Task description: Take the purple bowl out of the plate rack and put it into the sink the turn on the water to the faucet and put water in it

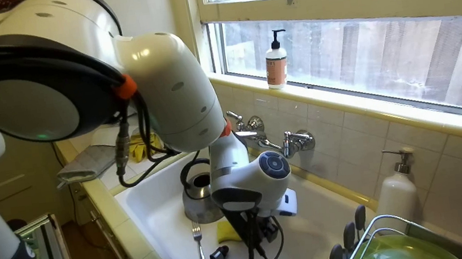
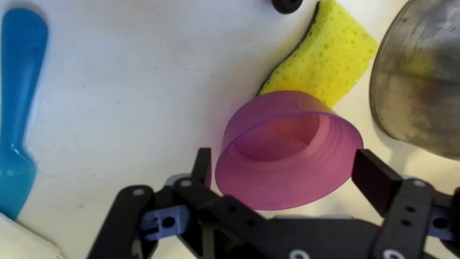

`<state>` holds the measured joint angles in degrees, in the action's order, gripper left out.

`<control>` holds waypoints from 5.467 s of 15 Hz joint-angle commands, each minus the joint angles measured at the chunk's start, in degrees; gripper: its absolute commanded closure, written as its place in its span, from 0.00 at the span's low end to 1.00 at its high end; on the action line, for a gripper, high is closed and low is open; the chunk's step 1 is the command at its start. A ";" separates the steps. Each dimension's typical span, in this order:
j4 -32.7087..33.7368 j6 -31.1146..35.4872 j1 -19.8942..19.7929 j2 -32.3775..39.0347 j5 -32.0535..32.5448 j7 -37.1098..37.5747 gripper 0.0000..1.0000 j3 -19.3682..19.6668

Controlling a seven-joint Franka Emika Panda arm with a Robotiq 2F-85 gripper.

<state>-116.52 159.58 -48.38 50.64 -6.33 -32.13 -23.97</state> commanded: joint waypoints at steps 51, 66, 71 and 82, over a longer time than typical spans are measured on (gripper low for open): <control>-2.78 31.71 -1.06 13.16 37.61 11.73 0.99 3.93; -5.50 33.51 0.04 8.97 35.59 14.12 0.71 8.21; -5.95 35.41 -1.76 8.72 35.56 15.04 0.35 7.06; -14.40 28.01 -8.16 -1.26 32.11 19.92 0.00 1.94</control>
<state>-126.31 191.92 -53.50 54.49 27.55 -13.33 -19.42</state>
